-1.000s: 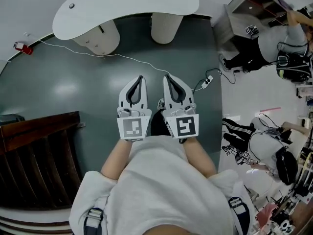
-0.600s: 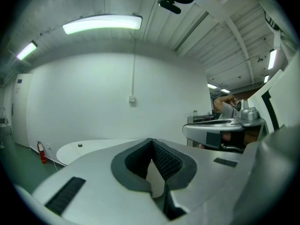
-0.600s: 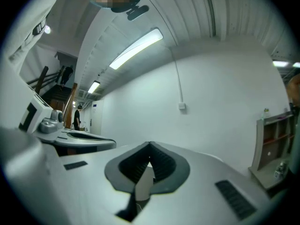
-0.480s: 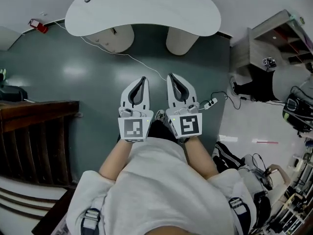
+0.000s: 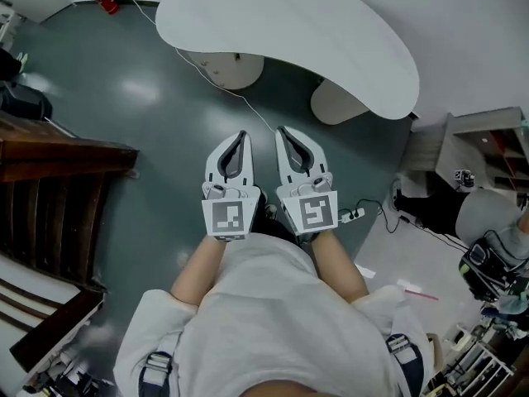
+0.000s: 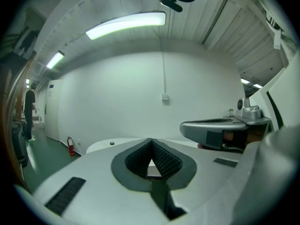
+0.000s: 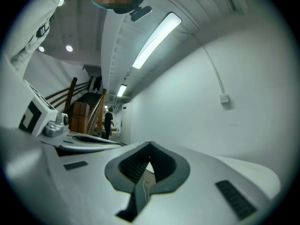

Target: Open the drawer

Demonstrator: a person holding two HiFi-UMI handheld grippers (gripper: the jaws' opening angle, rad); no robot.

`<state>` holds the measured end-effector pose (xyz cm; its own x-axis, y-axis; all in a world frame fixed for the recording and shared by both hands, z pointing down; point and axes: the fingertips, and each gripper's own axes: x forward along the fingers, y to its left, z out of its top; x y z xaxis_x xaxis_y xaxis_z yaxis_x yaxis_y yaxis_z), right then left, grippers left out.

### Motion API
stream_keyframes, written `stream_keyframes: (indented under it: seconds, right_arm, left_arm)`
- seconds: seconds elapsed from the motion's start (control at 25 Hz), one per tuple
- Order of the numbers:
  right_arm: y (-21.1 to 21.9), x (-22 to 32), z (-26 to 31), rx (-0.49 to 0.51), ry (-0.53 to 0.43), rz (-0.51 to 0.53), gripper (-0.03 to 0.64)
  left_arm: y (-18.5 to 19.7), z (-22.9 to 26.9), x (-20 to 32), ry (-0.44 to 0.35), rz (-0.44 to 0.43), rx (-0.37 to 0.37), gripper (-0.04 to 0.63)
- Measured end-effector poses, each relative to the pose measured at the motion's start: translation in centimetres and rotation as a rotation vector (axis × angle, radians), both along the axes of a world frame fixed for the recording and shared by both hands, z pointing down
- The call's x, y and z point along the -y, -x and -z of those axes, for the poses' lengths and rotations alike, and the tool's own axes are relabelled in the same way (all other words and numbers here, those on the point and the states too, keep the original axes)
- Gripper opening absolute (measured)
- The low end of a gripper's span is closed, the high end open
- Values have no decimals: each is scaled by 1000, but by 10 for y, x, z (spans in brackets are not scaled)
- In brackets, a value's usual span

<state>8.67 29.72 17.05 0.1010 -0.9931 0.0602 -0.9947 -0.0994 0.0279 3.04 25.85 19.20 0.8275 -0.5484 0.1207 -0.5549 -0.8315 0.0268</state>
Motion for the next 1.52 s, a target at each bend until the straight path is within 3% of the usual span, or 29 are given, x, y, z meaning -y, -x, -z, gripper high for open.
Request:
stream_keyframes:
  seconds: [0.68, 0.84, 0.96, 1.2, 1.52]
  right_arm:
    - [21, 214, -18, -61, 44, 245, 11]
    - [22, 248, -34, -60, 58, 309, 11]
    - [12, 279, -57, -43, 78, 347, 11]
    - [7, 328, -86, 2, 84, 435, 11]
    - [2, 367, -148, -14, 93, 524, 11]
  left_arm:
    - [23, -33, 191, 59, 210, -6, -5]
    - [19, -50, 216, 106, 251, 5, -5]
    - [5, -67, 243, 94, 283, 32, -5]
    - [10, -88, 288, 117, 414, 7, -5]
    - [6, -146, 318, 159, 455, 40, -5]
